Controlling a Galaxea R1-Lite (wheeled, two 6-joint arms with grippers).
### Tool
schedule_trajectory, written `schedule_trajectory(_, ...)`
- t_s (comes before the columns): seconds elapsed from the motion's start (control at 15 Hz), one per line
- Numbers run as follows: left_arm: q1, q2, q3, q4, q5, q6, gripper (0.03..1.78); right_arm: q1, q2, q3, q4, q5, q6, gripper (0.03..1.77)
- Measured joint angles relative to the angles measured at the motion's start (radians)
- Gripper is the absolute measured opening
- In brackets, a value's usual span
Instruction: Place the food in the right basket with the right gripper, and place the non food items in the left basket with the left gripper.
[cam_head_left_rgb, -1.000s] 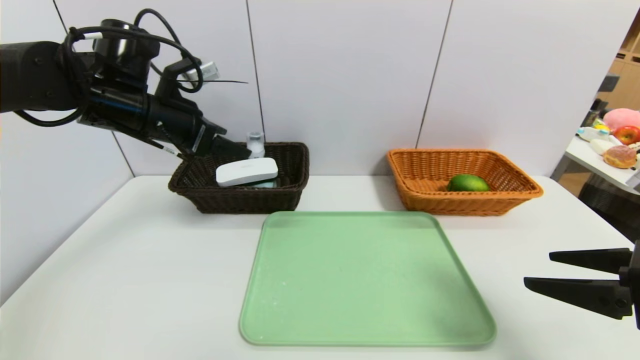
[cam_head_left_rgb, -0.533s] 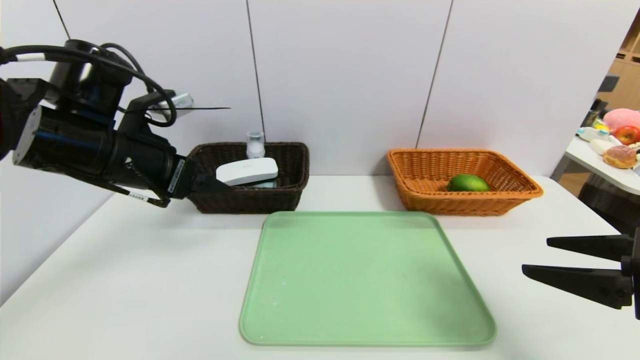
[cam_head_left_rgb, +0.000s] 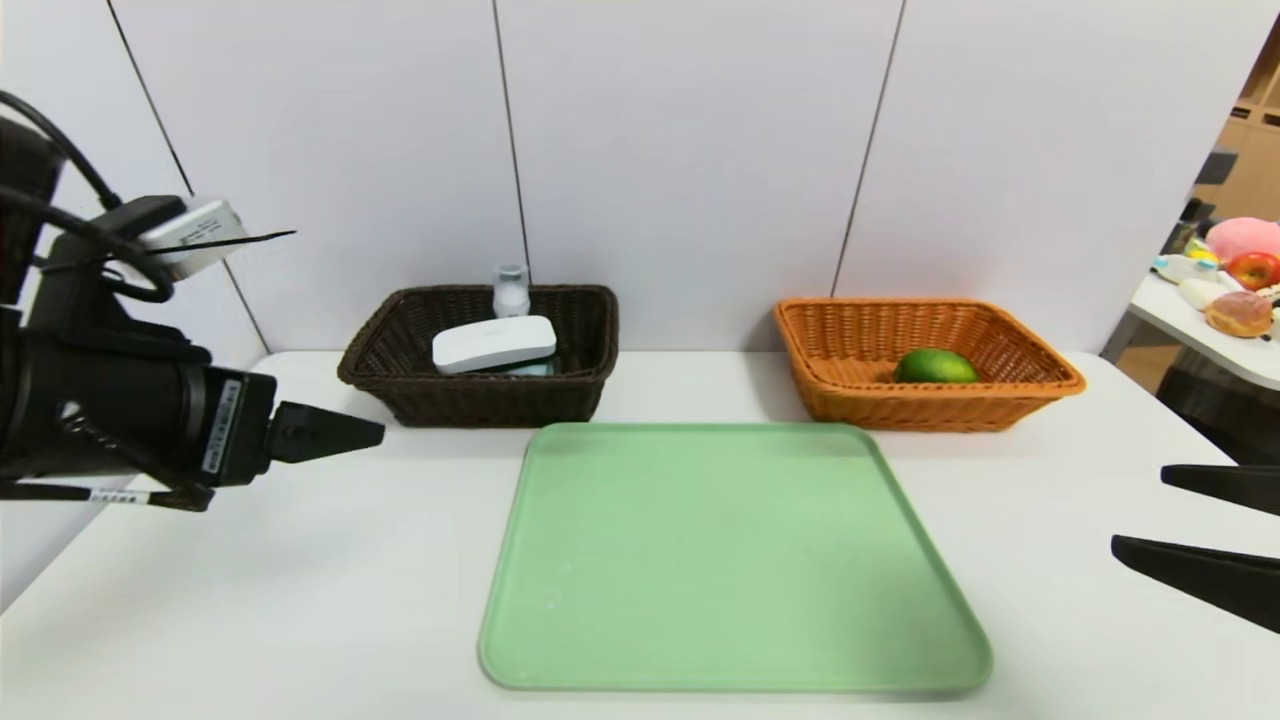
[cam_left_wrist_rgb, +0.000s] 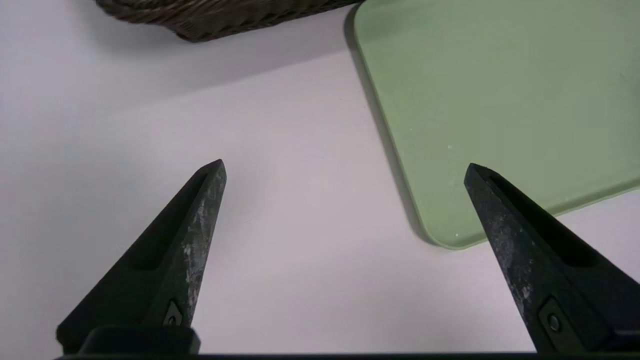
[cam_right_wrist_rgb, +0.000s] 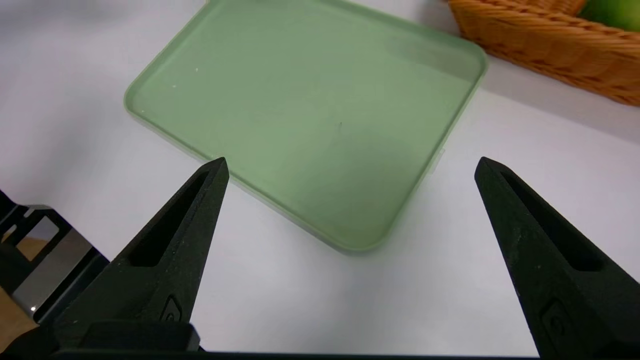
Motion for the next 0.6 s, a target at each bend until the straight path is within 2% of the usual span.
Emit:
schedule_trajectory(0.2,0.039,-0.128,0.099,0.0,0.026,-0.001,1.69,-0.017,-0.079,0.012,0.003,-0.031,-0.001,1.7)
schedule_trajectory(0.6,0.196,-0.384,0.305,-0.005,0.03,0.005,1.69,-0.084,-0.238,0.068,0.005,-0.039,-0.003,1.7)
